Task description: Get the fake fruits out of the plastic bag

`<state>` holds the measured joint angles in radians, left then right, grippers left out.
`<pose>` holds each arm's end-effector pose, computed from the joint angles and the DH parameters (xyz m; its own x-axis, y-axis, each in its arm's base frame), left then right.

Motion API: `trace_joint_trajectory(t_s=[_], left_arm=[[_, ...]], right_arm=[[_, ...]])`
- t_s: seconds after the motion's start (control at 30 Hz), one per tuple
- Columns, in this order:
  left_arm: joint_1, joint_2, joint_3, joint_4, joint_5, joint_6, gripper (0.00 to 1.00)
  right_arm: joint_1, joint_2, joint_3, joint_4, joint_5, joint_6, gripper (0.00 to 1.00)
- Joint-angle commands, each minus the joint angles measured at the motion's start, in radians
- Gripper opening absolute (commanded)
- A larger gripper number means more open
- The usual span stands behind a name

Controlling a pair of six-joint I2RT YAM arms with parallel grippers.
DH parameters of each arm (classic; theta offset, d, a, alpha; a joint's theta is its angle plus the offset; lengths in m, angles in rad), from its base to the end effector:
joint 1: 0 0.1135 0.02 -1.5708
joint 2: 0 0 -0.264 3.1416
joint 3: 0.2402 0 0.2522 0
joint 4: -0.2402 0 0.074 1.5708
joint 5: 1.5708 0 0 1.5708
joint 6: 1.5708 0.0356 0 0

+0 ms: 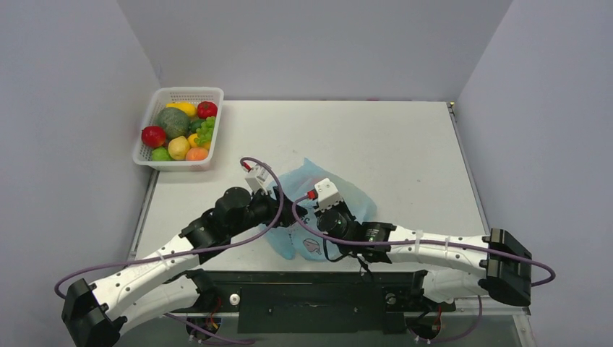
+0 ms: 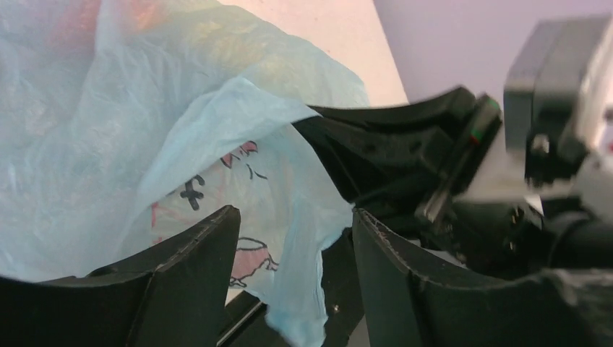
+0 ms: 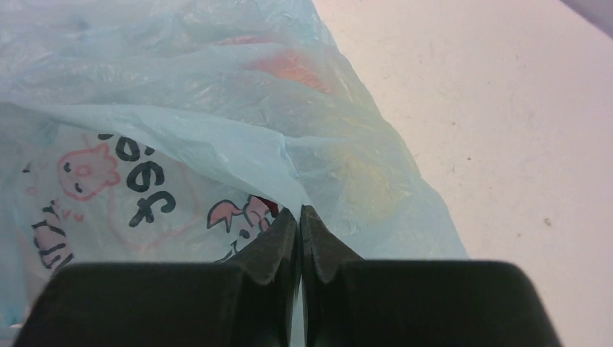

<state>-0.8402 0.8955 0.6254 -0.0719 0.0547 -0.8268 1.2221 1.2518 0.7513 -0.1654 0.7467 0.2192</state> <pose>0.1389 -0.1579 0.2753 -0.7240 -0.2929 -0.6245 0.3623 0.6090 -0.7056 0.1114 0.2358 0.2374 -0.3163 -0.4030 -0.8588 -0.4492 0.8610 -0.2386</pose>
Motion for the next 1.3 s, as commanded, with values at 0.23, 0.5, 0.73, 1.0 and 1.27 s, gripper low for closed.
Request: trace_joint_trajectory(t_s=[0.23,0.5,0.73,1.0,1.27], left_arm=[[-0.129,-0.019,-0.039,0.12,0.084,0.004,0.6],[-0.171,0.07,0.059,-0.023,-0.204,0.008,0.55],[-0.172,0.103,0.068,-0.093,-0.336,-0.004,0.11],[-0.169,0.262,0.094,-0.024,-0.327,0.001,0.14],[-0.108,0.45,0.216,0.015,-0.321,0.032,0.37]], right_arm=[[-0.153,-0.196,-0.014,0.041,-0.417,0.056,0.0],[-0.196,-0.235,-0.038,0.042,-0.49,0.081,0.0],[-0.212,-0.259,-0.03,0.03,-0.507,0.089,0.0],[-0.232,-0.275,0.015,0.024,-0.573,0.122,0.0],[-0.259,-0.293,0.04,0.005,-0.623,0.143,0.0]])
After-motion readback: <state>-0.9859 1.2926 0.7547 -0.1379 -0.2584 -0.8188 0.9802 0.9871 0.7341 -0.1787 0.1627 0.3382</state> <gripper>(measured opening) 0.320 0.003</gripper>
